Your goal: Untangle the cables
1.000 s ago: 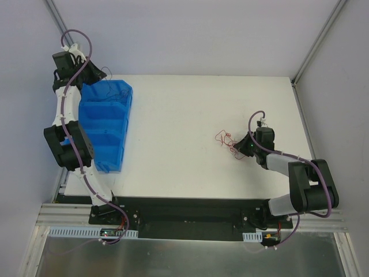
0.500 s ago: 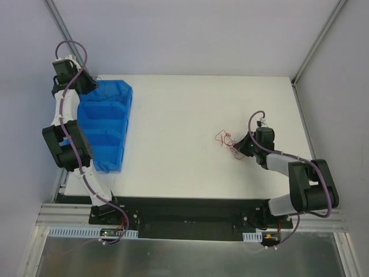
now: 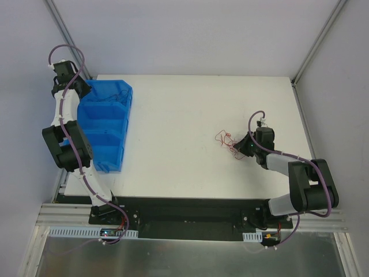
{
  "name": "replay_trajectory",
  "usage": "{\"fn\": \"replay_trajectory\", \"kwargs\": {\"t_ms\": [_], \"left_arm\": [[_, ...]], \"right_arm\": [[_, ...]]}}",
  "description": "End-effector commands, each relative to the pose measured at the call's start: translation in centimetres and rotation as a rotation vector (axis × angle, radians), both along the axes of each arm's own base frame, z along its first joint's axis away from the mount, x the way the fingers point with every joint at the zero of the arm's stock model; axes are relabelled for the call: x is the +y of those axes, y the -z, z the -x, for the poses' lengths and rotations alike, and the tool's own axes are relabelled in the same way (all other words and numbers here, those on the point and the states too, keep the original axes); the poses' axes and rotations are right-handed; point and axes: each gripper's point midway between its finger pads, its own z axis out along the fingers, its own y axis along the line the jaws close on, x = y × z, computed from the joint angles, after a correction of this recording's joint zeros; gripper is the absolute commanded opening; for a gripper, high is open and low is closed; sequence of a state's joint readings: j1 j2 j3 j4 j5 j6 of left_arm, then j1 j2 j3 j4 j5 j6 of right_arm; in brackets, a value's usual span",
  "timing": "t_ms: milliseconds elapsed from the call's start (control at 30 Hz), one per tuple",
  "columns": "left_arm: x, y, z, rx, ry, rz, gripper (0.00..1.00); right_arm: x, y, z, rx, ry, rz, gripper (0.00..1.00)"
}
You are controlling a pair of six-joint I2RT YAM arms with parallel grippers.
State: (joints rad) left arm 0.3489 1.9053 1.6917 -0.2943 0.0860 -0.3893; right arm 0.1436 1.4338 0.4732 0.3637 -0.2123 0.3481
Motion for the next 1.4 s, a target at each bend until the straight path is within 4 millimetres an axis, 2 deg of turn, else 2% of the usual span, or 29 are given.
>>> {"fn": "replay_trajectory", "kwargs": {"t_ms": [0,167,533,733,933,1067,1167,1267,1367], "left_arm": [[2.3,-4.0,1.5,-0.048,-0.132,-0.072,0.0],[2.7,-3.1,1.9,-0.019,-0.144,-0.089,0.0],[4.2,-2.6,2.9,0.006,-0.247,-0.127,0.0],[5.1,-4.1,3.7,-0.009,-0.283,-0.178,0.0],[5.6,-5.2,2.5,-0.057,-0.271,-0.217,0.0],[4.5,-5.0,0.8,-0.085,-0.206,-0.197,0.0],[2.2,-4.3,-1.0,-0.1,-0.082,-0.18,0.0],[0.0,-2.3,-2.1,-0.089,0.028,-0.098,0.0],[-1.0,0.1,-1.7,-0.049,0.041,-0.034,0.09]], "right_arm": [[0.3,-0.5,-0.8,-0.014,-0.008,-0.014,0.01],[0.3,-0.9,-0.9,-0.025,-0.007,-0.016,0.01],[0.2,-0.7,-0.7,-0.02,-0.005,-0.012,0.01],[0.5,-0.6,-0.8,-0.015,-0.013,-0.02,0.01],[0.4,-0.6,-0.7,-0.015,-0.012,-0.019,0.01],[0.4,-0.4,-0.8,-0.009,-0.009,-0.018,0.01],[0.4,-0.5,-0.8,-0.012,-0.012,-0.017,0.01],[0.4,-0.6,-0.8,-0.016,-0.012,-0.015,0.01],[0.3,-0.6,-0.8,-0.016,-0.01,-0.015,0.01]]}}
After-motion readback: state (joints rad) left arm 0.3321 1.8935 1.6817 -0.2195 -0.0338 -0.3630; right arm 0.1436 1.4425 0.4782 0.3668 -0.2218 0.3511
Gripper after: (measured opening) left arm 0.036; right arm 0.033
